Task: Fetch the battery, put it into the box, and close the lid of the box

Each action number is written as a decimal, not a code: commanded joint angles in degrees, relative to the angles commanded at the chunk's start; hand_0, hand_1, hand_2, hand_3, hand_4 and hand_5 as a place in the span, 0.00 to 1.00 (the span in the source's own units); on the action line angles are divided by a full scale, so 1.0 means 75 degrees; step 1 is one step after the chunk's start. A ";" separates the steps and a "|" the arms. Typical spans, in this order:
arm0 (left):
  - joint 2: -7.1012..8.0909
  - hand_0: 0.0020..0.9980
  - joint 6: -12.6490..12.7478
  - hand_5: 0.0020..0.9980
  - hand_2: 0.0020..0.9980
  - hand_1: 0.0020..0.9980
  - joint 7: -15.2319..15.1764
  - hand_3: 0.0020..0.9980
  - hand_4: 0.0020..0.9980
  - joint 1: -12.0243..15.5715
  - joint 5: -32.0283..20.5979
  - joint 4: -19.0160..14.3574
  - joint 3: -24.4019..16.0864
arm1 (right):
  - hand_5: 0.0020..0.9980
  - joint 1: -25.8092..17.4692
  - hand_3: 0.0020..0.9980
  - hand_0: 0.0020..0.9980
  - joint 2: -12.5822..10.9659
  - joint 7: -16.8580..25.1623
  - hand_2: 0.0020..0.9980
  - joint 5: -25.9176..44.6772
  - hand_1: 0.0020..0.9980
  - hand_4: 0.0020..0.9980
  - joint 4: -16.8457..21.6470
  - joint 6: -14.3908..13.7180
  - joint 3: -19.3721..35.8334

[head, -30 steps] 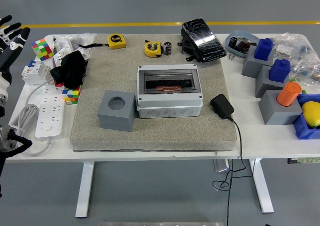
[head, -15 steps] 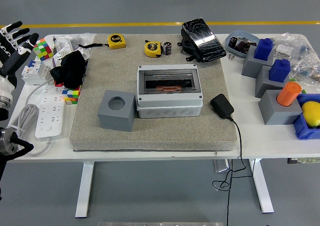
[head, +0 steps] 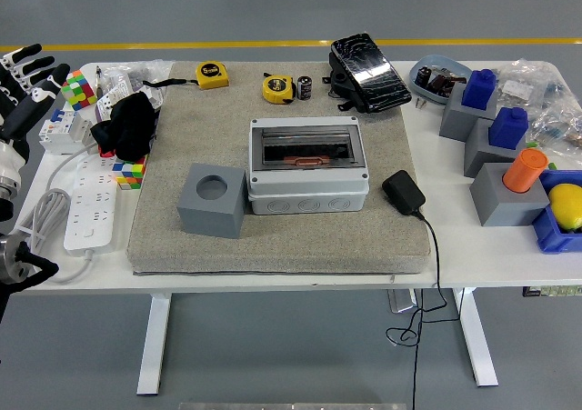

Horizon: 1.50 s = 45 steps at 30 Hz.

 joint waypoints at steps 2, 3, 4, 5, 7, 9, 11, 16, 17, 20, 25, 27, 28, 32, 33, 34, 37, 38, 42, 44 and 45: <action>-0.0002 0.56 0.0001 0.31 0.63 0.67 0.0021 0.67 0.95 -0.0003 0.0001 0.0002 0.0007 | 0.69 0.0003 0.69 0.68 -0.0005 0.0003 0.72 -0.0013 0.72 1.00 0.0004 -0.0004 0.0035; -0.0011 0.56 -0.0002 0.31 0.63 0.67 0.0034 0.67 0.95 -0.0010 0.0002 0.0002 0.0011 | 0.69 0.0010 0.69 0.68 -0.0014 0.0000 0.72 -0.0016 0.72 1.00 0.0004 -0.0005 0.0040; -0.0021 0.56 -0.0003 0.31 0.63 0.67 0.0044 0.67 0.95 -0.0011 0.0005 -0.0002 0.0014 | 0.69 0.0017 0.69 0.68 -0.0023 -0.0003 0.72 -0.0010 0.72 1.00 0.0001 -0.0007 0.0038; -0.0027 0.56 -0.0005 0.31 0.63 0.67 0.0054 0.67 0.95 -0.0011 0.0011 -0.0003 0.0016 | 0.69 0.0020 0.69 0.68 -0.0028 -0.0005 0.72 -0.0002 0.72 1.00 -0.0003 -0.0008 0.0036; -0.0034 0.56 -0.0013 0.31 0.62 0.66 0.0084 0.67 0.95 -0.0006 0.0019 -0.0004 0.0021 | 0.69 0.0024 0.69 0.68 -0.0035 -0.0006 0.72 0.0002 0.72 1.00 -0.0006 -0.0009 0.0043; -0.0029 0.56 -0.0018 0.31 0.62 0.66 0.0100 0.67 0.95 -0.0003 0.0029 -0.0005 0.0022 | 0.69 0.0027 0.69 0.68 -0.0031 -0.0004 0.72 0.0002 0.72 1.00 -0.0006 -0.0008 0.0057; -0.0018 0.56 -0.0027 0.31 0.62 0.66 0.0131 0.67 0.95 -0.0001 0.0037 -0.0003 0.0012 | 0.69 0.0032 0.69 0.68 -0.0016 -0.0001 0.72 -0.0001 0.72 1.00 -0.0002 -0.0005 0.0067; -0.0018 0.55 -0.0029 0.31 0.62 0.66 0.0157 0.67 0.95 -0.0004 0.0048 -0.0009 0.0004 | 0.69 0.0042 0.69 0.68 0.0010 0.0002 0.72 0.0001 0.72 1.00 0.0001 0.0000 0.0077; -0.0017 0.55 -0.0031 0.31 0.62 0.66 0.0162 0.67 0.95 -0.0004 0.0050 -0.0012 0.0011 | 0.69 0.0041 0.69 0.68 0.0011 0.0004 0.72 0.0002 0.72 1.00 0.0001 -0.0002 0.0088; -0.0027 0.55 -0.0033 0.30 0.61 0.66 0.0177 0.67 0.94 0.0003 0.0058 -0.0011 0.0023 | 0.69 0.0038 0.69 0.68 -0.0001 -0.0001 0.72 0.0013 0.72 1.00 -0.0002 -0.0002 0.0090; -0.0025 0.55 -0.0027 0.30 0.61 0.66 0.0178 0.66 0.94 0.0020 0.0053 -0.0017 0.0024 | 0.69 0.0040 0.69 0.68 -0.0021 -0.0001 0.72 0.0010 0.72 1.00 0.0002 -0.0009 0.0117; -0.0025 0.55 -0.0028 0.30 0.61 0.66 0.0183 0.66 0.94 0.0025 0.0054 -0.0011 0.0016 | 0.69 0.0041 0.69 0.68 -0.0018 0.0014 0.72 0.0008 0.72 1.00 0.0004 -0.0020 0.0132; -0.0026 0.55 -0.0027 0.30 0.61 0.66 0.0183 0.66 0.94 0.0025 0.0054 -0.0008 0.0014 | 0.69 0.0038 0.69 0.68 -0.0015 0.0018 0.72 0.0008 0.72 1.00 0.0004 -0.0022 0.0139; -0.0037 0.55 -0.0036 0.29 0.61 0.66 0.0191 0.66 0.93 -0.0010 0.0063 -0.0014 0.0012 | 0.69 0.0000 0.69 0.68 -0.0004 0.0022 0.72 -0.0045 0.72 1.00 0.0025 -0.0008 0.0186; -0.0045 0.55 -0.0034 0.29 0.61 0.66 0.0191 0.66 0.93 -0.0021 0.0055 -0.0022 -0.0002 | 0.69 -0.0008 0.69 0.68 -0.0003 0.0011 0.72 -0.0038 0.72 1.00 0.0017 0.0001 0.0157; -0.0046 0.55 -0.0033 0.29 0.61 0.66 0.0191 0.66 0.93 -0.0028 0.0054 -0.0026 -0.0007 | 0.69 -0.0013 0.69 0.68 -0.0004 0.0010 0.72 -0.0036 0.72 1.00 0.0011 0.0000 0.0160; -0.0037 0.55 -0.0034 0.29 0.61 0.65 0.0198 0.66 0.93 -0.0028 0.0053 -0.0039 -0.0007 | 0.69 -0.0024 0.69 0.68 -0.0012 0.0005 0.72 -0.0025 0.72 1.00 0.0011 0.0008 0.0173; -0.0033 0.55 -0.0035 0.29 0.61 0.65 0.0203 0.66 0.93 -0.0024 0.0051 -0.0043 -0.0008 | 0.69 -0.0018 0.69 0.68 -0.0019 0.0008 0.72 -0.0025 0.72 1.00 0.0010 0.0003 0.0186; -0.0039 0.55 -0.0037 0.29 0.61 0.65 0.0213 0.66 0.93 -0.0035 0.0052 -0.0049 -0.0004 | 0.69 0.0001 0.69 0.68 -0.0030 0.0011 0.72 -0.0034 0.72 1.00 0.0012 -0.0002 0.0221; -0.0048 0.55 -0.0043 0.28 0.60 0.65 0.0222 0.66 0.93 -0.0043 0.0058 -0.0054 0.0003 | 0.69 0.0007 0.69 0.68 -0.0027 0.0010 0.72 -0.0032 0.72 1.00 0.0010 -0.0002 0.0226; -0.0052 0.55 -0.0045 0.28 0.60 0.65 0.0224 0.66 0.93 -0.0041 0.0059 -0.0059 0.0004 | 0.69 0.0010 0.69 0.68 -0.0025 0.0011 0.72 -0.0036 0.72 1.00 0.0011 -0.0002 0.0226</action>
